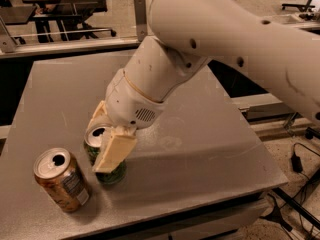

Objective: Move green can near orange can

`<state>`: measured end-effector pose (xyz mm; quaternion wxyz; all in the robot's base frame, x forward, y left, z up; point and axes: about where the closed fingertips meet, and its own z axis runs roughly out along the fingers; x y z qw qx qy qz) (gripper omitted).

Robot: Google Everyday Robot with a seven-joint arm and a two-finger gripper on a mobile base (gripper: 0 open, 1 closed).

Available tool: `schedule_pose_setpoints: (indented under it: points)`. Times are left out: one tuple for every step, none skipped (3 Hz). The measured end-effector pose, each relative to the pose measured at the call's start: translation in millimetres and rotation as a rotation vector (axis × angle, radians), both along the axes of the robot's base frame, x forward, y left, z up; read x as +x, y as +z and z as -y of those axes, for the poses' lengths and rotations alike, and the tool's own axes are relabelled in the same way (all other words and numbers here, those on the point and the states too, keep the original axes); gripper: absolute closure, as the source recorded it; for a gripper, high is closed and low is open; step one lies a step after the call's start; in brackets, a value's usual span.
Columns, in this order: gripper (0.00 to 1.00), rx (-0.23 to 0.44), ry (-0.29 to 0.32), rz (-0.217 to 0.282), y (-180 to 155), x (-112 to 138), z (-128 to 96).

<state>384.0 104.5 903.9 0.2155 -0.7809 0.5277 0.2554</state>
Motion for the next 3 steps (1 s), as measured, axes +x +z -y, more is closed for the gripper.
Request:
schedule_pose_setpoints:
  points:
    - [0.18,-0.001,0.001,0.005,1.4,-1.3,-0.7]
    - [0.0,-0.003,0.003,0.011,3.4,-3.0,-1.6]
    - [0.0,-0.003,0.003,0.011,3.4,-3.1,-1.6]
